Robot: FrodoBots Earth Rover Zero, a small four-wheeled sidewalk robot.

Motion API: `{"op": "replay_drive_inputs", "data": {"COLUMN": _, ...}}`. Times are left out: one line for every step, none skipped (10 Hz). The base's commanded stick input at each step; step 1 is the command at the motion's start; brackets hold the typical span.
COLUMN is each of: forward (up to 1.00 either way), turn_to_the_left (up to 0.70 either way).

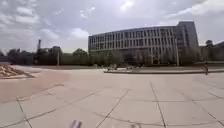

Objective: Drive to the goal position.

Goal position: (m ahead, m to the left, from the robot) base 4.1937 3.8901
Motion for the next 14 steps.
{"op": "replay_drive_inputs", "data": {"forward": 0.70, "turn_to_the_left": -0.09}}
{"op": "replay_drive_inputs", "data": {"forward": 0.70, "turn_to_the_left": 0.10}}
{"op": "replay_drive_inputs", "data": {"forward": 0.70, "turn_to_the_left": 0.19}}
{"op": "replay_drive_inputs", "data": {"forward": 0.70, "turn_to_the_left": 0.18}}
{"op": "replay_drive_inputs", "data": {"forward": 0.70, "turn_to_the_left": 0.17}}
{"op": "replay_drive_inputs", "data": {"forward": 0.70, "turn_to_the_left": 0.16}}
{"op": "replay_drive_inputs", "data": {"forward": 0.70, "turn_to_the_left": 0.17}}
{"op": "replay_drive_inputs", "data": {"forward": 0.70, "turn_to_the_left": 0.17}}
{"op": "replay_drive_inputs", "data": {"forward": 0.70, "turn_to_the_left": 0.17}}
{"op": "replay_drive_inputs", "data": {"forward": 0.70, "turn_to_the_left": 0.17}}
{"op": "replay_drive_inputs", "data": {"forward": 0.70, "turn_to_the_left": 0.17}}
{"op": "replay_drive_inputs", "data": {"forward": 0.70, "turn_to_the_left": 0.17}}
{"op": "replay_drive_inputs", "data": {"forward": 0.70, "turn_to_the_left": 0.17}}
{"op": "replay_drive_inputs", "data": {"forward": 0.70, "turn_to_the_left": 0.17}}
